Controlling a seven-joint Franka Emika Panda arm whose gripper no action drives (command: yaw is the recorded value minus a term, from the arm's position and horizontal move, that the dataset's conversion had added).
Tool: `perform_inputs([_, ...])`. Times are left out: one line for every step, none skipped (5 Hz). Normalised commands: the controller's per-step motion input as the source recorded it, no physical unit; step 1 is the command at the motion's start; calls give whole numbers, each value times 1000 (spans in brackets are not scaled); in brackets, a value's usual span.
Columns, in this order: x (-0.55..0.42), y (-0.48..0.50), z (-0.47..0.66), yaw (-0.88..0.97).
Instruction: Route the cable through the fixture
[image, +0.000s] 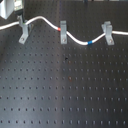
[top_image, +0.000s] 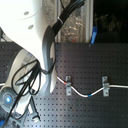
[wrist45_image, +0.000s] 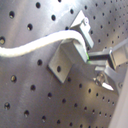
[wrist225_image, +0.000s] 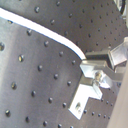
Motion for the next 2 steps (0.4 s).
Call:
perform_inputs([-81,37,119,100])
perform_inputs([7,62,122,46])
